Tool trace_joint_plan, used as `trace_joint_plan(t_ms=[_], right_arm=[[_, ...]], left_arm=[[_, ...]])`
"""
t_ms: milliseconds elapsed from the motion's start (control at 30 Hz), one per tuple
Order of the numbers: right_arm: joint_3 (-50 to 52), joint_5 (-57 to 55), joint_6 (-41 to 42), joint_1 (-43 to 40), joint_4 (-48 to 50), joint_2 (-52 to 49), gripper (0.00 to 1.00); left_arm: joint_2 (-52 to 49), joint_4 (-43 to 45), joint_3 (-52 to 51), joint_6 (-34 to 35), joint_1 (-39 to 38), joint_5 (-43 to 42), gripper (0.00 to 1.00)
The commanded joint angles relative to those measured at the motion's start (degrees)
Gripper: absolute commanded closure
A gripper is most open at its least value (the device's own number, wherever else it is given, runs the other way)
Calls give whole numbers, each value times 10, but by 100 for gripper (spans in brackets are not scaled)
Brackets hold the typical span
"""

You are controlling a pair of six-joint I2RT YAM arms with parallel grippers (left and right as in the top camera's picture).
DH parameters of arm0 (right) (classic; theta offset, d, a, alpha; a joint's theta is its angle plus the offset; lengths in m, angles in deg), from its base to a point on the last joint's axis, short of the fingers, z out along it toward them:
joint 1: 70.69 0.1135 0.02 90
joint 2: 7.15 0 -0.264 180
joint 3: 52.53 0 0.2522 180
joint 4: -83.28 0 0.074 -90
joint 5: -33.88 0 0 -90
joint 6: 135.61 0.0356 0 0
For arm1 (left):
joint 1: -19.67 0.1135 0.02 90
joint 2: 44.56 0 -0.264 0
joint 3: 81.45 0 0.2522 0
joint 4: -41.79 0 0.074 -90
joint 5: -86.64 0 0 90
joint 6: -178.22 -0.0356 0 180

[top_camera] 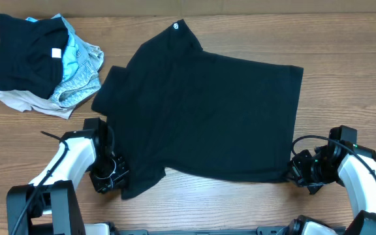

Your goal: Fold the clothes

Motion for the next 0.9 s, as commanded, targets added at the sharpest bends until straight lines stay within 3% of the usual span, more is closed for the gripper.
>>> trace_joint_plan(t_ms=[0, 133, 267, 867], right_arm=[[-33, -23, -7, 3, -14, 5, 96], [-58, -25, -19, 3, -17, 5, 96], [-65, 52, -90, 3, 18, 5, 96], [-65, 15, 4, 3, 130, 2, 96]], left_arm=[[-4, -66, 101, 0, 0, 1, 96], [-4, -92, 188, -12, -2, 0, 96], [-4, -76, 227, -12, -9, 0, 96], [-5, 120, 230, -13, -30, 21, 96]])
